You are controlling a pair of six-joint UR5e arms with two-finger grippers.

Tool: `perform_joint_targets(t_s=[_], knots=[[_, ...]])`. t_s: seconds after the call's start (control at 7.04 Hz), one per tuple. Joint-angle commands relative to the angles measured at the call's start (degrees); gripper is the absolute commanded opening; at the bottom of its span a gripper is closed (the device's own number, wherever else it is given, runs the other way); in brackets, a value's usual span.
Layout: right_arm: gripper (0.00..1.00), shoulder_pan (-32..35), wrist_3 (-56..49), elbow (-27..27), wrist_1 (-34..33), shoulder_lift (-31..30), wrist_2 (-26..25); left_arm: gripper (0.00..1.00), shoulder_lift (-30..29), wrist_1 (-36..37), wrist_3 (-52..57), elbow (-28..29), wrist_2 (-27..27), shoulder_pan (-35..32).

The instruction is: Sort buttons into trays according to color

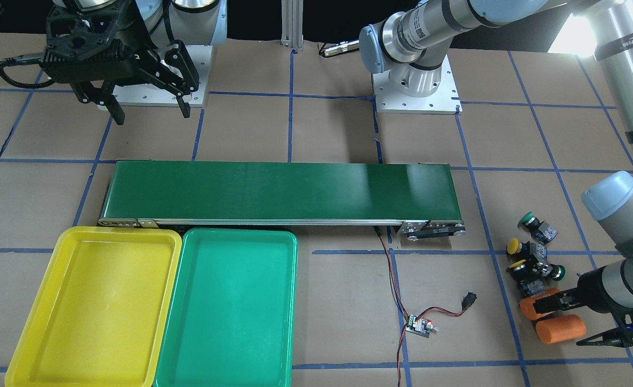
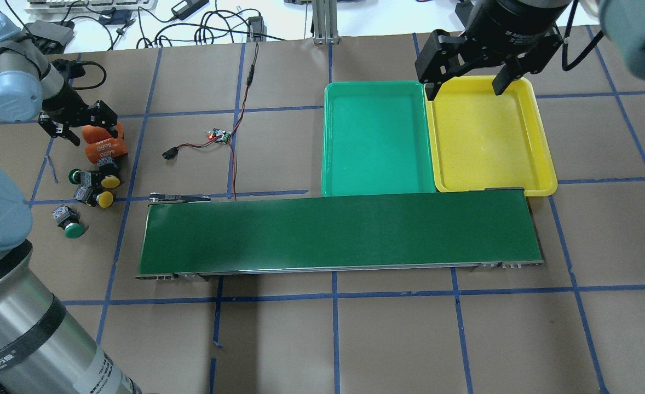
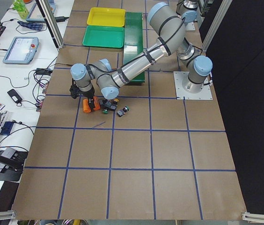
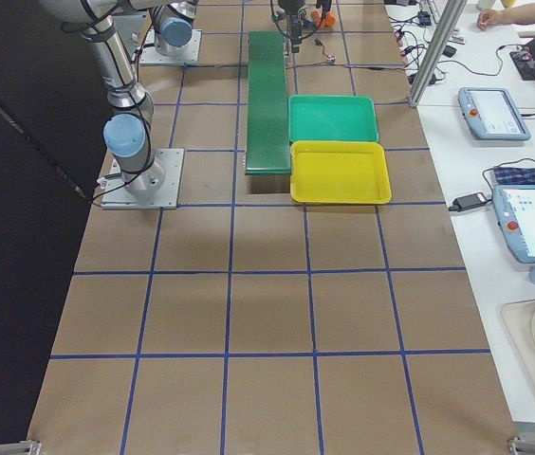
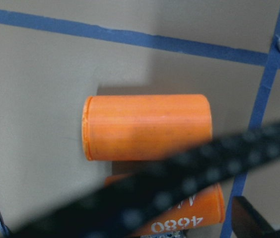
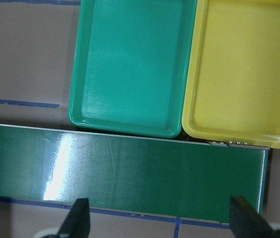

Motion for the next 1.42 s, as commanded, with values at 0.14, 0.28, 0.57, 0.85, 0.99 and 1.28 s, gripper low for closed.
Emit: perform_joint_targets(t_s=[0.14,0.28,0.57,0.85,0.99,1.28], knots=[[1.00,-0.05,0.00,0.00,-0.06,-0.05,0.00,1.00,-0.58,0.06,-0.66,-0.27,-0.20,0.00],[1.00,-0.05,0.00,0.00,-0.06,-0.05,0.00,1.00,-0.58,0.06,-0.75,-1.05,-0.20,0.00],[1.00,0.03,0.00,0.00,-0.06,-0.05,0.00,0.97,-0.58,0.24,-0.66,-1.50,-0.03,0.09],[1.00,0.04,0.00,0.00,-0.06,0.04,0.00,0.38,0.64,0.15,-0.05,-1.15,-0.20,0.09],[1.00,0.04,0.00,0.00,-0.06,-0.05,0.00,0.22,1.95,-0.46,-0.66,-1.93,-0.29,-0.78],[1.00,-0.05,0.00,0.00,0.02,-0.05,0.00,0.21,11.48,-6.40,-0.66,-7.18,-1.00,-6.03]])
